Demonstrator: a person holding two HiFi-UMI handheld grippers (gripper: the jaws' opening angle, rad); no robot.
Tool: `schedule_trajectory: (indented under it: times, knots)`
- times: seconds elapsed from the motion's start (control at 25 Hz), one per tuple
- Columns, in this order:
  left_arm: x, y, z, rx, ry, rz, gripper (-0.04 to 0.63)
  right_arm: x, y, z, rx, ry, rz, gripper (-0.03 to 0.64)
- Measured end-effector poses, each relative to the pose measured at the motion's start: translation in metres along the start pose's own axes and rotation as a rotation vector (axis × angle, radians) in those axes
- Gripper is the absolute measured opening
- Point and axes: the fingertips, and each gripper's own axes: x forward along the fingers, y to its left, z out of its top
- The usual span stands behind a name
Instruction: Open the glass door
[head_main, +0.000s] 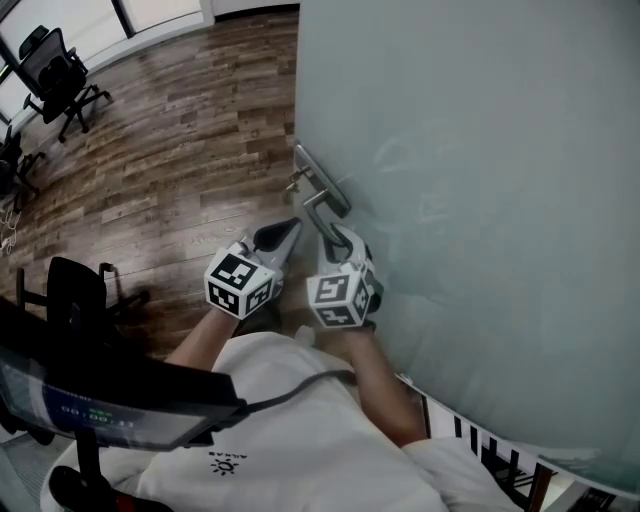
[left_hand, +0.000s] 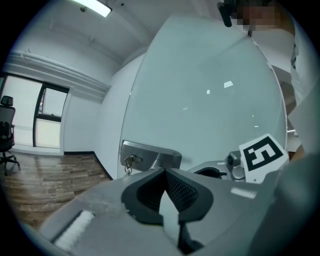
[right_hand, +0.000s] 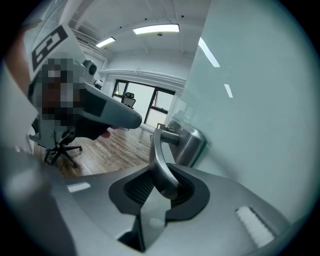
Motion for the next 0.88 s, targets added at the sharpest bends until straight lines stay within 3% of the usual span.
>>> schedule_trajectory:
  times: [0.24,0.6,0.88]
  knots:
    - [0.057,0.018,0.039,0.025,0.019,-0.123,0.005,0.006,-0.051,0.006,0.007,0.045,-0.047,0.072]
    - [0.175,0.059,0.079,0.04,0.084,-0.31,0.005,0.067,-0.15,0.002,0.089,0.104,-0.101,0.08]
    - [0.158,0.033,0.057,0.085,0.088,-0.458,0.005,0.042,-0.146,-0.022,0.078,0.111,-0.203,0.084]
